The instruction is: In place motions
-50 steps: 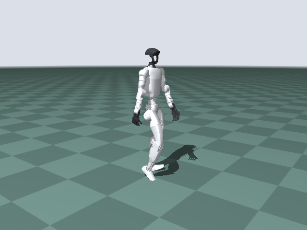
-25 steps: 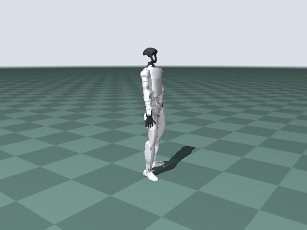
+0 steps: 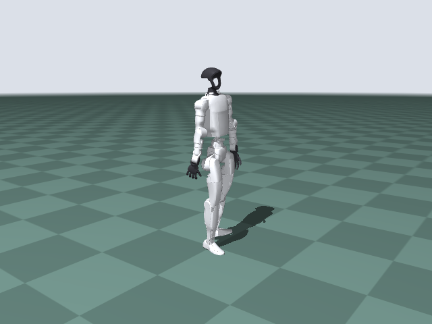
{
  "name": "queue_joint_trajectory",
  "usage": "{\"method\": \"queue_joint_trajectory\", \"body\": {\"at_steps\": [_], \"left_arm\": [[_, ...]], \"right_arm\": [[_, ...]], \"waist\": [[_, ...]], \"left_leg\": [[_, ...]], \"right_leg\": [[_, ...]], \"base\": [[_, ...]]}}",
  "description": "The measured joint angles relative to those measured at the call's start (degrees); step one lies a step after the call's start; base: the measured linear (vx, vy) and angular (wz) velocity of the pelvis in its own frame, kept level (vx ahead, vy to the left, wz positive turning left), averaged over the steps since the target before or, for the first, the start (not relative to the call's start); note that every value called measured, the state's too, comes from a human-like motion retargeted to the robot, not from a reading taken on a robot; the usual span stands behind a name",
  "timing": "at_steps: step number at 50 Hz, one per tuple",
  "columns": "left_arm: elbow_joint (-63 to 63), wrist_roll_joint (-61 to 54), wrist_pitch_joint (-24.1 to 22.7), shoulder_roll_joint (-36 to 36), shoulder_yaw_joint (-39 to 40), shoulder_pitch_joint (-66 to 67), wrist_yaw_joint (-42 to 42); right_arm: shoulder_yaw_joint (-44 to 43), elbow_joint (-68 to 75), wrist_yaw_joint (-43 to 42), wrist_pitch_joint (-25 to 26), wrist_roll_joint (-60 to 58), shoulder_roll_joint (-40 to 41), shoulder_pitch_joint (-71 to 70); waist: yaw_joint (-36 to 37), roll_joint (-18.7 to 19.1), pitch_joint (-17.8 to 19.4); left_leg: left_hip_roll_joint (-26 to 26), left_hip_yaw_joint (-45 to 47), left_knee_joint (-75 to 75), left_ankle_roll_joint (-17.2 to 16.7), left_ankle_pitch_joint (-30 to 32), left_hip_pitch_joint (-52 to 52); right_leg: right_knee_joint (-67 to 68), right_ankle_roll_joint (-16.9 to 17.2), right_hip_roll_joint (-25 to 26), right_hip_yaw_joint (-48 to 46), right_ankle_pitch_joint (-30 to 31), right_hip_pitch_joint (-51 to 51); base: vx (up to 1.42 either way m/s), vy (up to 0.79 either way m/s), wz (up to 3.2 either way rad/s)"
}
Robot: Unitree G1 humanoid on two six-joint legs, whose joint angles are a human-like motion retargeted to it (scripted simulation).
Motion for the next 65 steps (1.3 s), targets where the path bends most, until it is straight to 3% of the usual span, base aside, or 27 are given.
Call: {"method": "queue_joint_trajectory", "body": {"at_steps": [24, 36, 42, 43, 47, 53, 55, 60, 65], "left_arm": [[0.3, 0.4, 0.4, -1.3, 1.6, 1.6, 0.2], [-0.9, 0.7, 0.8, -0.7, 0.3, -0.7, -1.2], [-4.6, 0.8, 0.3, 0.5, -2.0, -3.0, -2.0], [-5.1, 0.6, 0.4, 0.7, -2.2, -3.7, -2.0], [-7.1, -0.3, 0.1, 0.9, -1.0, -5.5, -1.3], [-7.8, -4.0, -1.7, -0.1, -2.6, -4.5, -0.6], [-6.7, -3.9, -1.8, 0.2, -2.7, -4.0, -0.1], [-1.9, -3.8, -1.9, 0.0, -0.4, -1.4, 3.3], [1.9, -4.3, -2.4, 0.8, 1.8, 1.0, 5.9]], "right_arm": [[3.4, -5.4, 2.4, -2.5, -2.0, 1.4, -2.5], [3.2, -3.7, -4.0, -3.9, 1.5, 0.3, -0.7], [2.6, -2.0, -6.1, -3.8, 3.0, -0.9, -0.5], [2.3, -1.6, -6.0, -3.8, 3.2, -1.1, -0.5], [1.8, 0.1, -5.3, -3.3, 3.5, -1.7, 0.5], [0.1, -0.1, -3.4, -2.0, 1.0, -2.3, 1.6], [0.3, -1.5, -3.3, -2.0, -0.3, -2.9, 1.0], [-0.2, -4.4, -3.3, -2.5, -1.2, -4.6, 0.8], [-1.4, -5.1, -3.3, -2.8, 1.5, -5.4, 0.4]], "waist": [[-0.5, -0.9, 1.3], [0.8, 0.8, 2.2], [-4.7, 2.6, 5.7], [-5.2, 2.7, 6.7], [-2.7, 0.8, 8.0], [6.3, -1.1, 8.9], [6.8, -1.4, 9.8], [3.8, -0.5, 8.2], [4.2, -1.4, 6.7]], "left_leg": [[-0.2, 0.3, -0.2, 0.1, 2.6, -1.8], [1.9, -5.4, 2.7, 0.9, 3.4, -6.2], [4.1, -12.6, 5.7, 1.3, 5.6, -11.2], [4.3, -13.9, 6.4, 1.2, 6.0, -11.9], [3.5, -15.6, 8.2, 0.1, 7.7, -14.3], [2.0, -16.2, 7.5, -2.9, 12.5, -17.0], [2.6, -10.5, 7.2, -2.9, 12.0, -16.6], [6.2, 11.6, 7.1, -6.7, 13.3, -13.1], [6.6, 21.7, 9.0, -5.0, 16.5, -10.1]], "right_leg": [[1.0, 0.0, -0.7, 0.8, 1.1, -3.6], [4.3, 0.4, 0.8, 1.0, 0.4, -5.0], [7.2, 3.2, 4.1, 15.3, -0.5, -4.7], [6.5, 3.8, 3.7, 14.7, -1.1, -3.4], [2.1, 0.7, 2.1, 8.0, -2.5, 0.1], [-0.7, 1.3, -0.2, -0.2, -2.9, 2.6], [-1.1, 1.3, -1.1, -4.4, -3.5, 3.7], [-1.9, 1.9, -3.0, -17.1, -5.1, 5.7], [-2.3, 2.6, -5.3, -27.3, -6.3, 7.3]], "base": [[-0.01, 0.00, -0.01], [-0.02, -0.01, 0.10], [-0.12, -0.08, 1.68], [-0.15, -0.10, 1.85], [-0.14, -0.07, 1.47], [-0.15, -0.04, 1.23], [-0.28, 0.02, 1.85], [-0.14, 0.12, 2.22], [-0.09, 0.16, 1.86]]}}
